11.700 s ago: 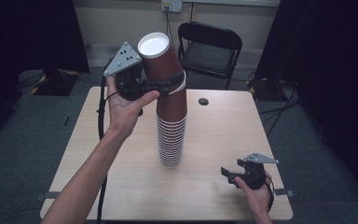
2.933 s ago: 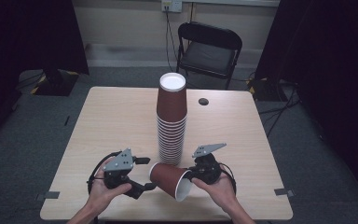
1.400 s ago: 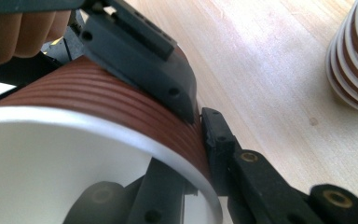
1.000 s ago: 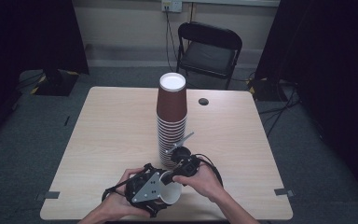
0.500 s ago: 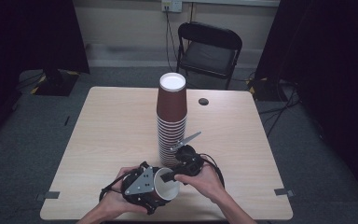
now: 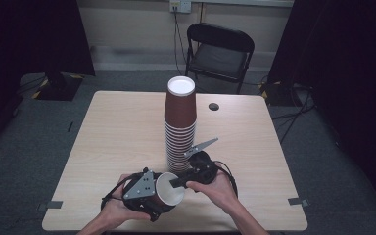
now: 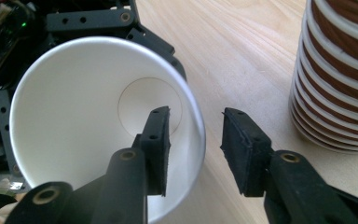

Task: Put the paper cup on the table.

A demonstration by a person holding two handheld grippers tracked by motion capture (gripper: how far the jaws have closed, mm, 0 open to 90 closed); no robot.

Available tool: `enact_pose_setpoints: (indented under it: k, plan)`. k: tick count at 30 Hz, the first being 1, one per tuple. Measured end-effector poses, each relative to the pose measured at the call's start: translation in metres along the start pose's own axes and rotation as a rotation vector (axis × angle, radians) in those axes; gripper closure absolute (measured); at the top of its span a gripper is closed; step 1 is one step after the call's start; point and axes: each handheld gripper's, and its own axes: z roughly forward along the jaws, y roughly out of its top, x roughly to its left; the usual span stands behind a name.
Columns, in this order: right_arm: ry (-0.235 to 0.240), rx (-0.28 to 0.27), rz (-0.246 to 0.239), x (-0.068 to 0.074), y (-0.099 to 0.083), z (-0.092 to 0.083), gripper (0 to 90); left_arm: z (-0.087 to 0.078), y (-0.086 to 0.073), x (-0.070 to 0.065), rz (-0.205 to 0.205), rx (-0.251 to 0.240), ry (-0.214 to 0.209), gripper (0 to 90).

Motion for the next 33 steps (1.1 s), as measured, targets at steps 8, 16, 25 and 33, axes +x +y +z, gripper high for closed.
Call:
enact_pose_setpoints:
  k: [8,16,25,33]
  plan:
    - [0.006,-0.031,-0.021,0.001,-0.001,-0.002,65.1,-0.003,-0.004,0.005,-0.062,-0.016,0.021,10.6]
    - [0.004,-0.093,-0.047,0.002,-0.001,-0.007,67.7,-0.008,-0.008,0.012,-0.116,-0.034,0.054,10.7]
    - [0.014,-0.152,-0.054,-0.002,-0.002,-0.015,70.9,-0.012,-0.011,0.021,-0.157,-0.058,0.068,10.8]
    - [0.004,-0.2,-0.053,-0.007,-0.007,-0.023,71.0,-0.023,-0.011,0.027,-0.202,-0.082,0.093,10.8]
